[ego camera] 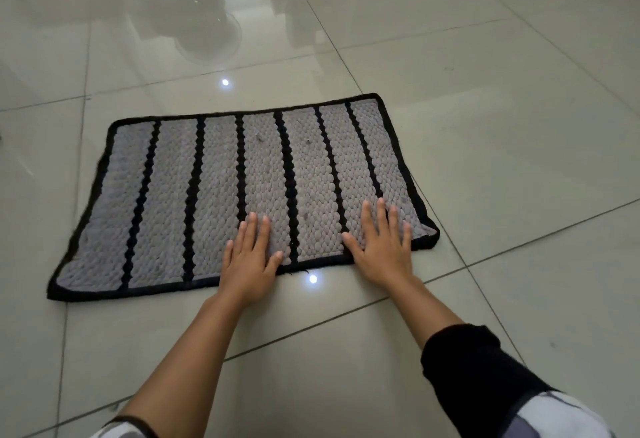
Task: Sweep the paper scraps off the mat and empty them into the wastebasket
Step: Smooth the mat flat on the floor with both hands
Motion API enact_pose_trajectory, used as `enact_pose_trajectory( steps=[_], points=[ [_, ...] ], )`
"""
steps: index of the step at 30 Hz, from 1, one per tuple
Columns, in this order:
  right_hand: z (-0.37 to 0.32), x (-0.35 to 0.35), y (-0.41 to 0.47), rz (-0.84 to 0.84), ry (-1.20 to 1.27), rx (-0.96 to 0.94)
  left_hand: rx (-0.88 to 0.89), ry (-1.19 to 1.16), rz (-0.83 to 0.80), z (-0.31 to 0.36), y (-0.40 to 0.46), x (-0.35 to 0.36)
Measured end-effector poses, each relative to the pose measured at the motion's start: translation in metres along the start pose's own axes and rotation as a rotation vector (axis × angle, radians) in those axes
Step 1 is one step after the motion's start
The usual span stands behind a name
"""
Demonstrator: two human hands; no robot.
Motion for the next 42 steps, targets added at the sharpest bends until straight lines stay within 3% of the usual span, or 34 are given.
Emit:
enact_pose_trajectory(
  steps=[4, 10, 22, 30, 42],
  points=[
    [-0.024, -0.008, -0.011, 0.006, -0.042, -0.008, 0.022, 0.102, 0.112, -0.015, -0.026, -0.024],
    [-0.052, 0.015, -0.046, -0.124, -0.073, -0.163, -0.214, 0.135, 0.090, -0.052, -0.062, -0.037],
    [-0.005, 0.012, -0.074, -0.168, -0.189, -0.216, -0.188, 0.165, 0.091, -0.033, -0.127, -0.014],
    [0.005, 0.015, -0.081, -0.161, -0.208, -0.225, -0.200, 0.014, 0.120, -0.028, -0.141, 0.000],
    [0.006, 0.016, -0.084, -0.128, -0.208, -0.237, -0.210, 0.041, 0.114, -0.027, -0.148, 0.002]
  ],
)
Point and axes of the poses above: each hand's wrist, its own y-axis towards the middle knuckle, its own x-axis out of the palm, z = x × y, the point moved 1 cm from there along y, towards the middle knuckle, and after that the axes turned 15 degrees about x, right-handed, at the moved point
